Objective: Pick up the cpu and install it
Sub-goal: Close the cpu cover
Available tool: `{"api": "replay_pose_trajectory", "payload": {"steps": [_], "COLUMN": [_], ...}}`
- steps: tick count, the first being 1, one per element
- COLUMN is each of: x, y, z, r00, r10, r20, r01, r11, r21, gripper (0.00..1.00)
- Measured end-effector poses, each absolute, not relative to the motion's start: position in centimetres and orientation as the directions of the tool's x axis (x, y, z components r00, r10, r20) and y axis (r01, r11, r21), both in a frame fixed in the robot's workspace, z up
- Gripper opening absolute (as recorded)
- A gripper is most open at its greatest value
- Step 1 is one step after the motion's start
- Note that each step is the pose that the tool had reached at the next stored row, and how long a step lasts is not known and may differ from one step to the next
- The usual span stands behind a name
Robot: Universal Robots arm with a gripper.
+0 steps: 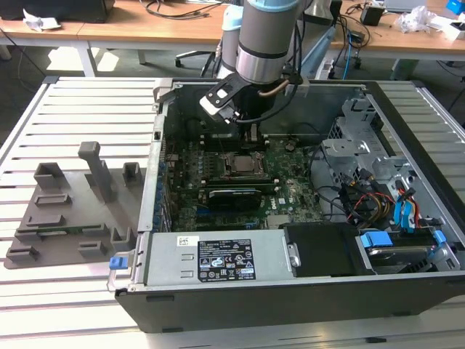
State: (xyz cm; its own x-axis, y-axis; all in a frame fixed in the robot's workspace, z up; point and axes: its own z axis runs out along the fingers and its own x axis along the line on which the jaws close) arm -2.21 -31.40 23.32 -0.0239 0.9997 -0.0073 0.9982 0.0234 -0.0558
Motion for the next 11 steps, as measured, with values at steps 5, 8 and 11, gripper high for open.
{"api": "replay_pose_trajectory", "payload": {"steps": [5, 8, 11], "x": [-3.2, -3.4, -3.5], "y": [-31.4, -31.4, -31.4], "z": [22.1, 21.7, 21.5], "r00": [-0.024, -0.024, -0.024], "r10": [1.000, 1.000, 1.000], "r20": [-0.007, -0.008, -0.008], "r01": [0.998, 0.998, 0.998], "r11": [0.023, 0.023, 0.023], "r21": [-0.056, -0.056, -0.056], "gripper": [0.11, 0.11, 0.11]}}
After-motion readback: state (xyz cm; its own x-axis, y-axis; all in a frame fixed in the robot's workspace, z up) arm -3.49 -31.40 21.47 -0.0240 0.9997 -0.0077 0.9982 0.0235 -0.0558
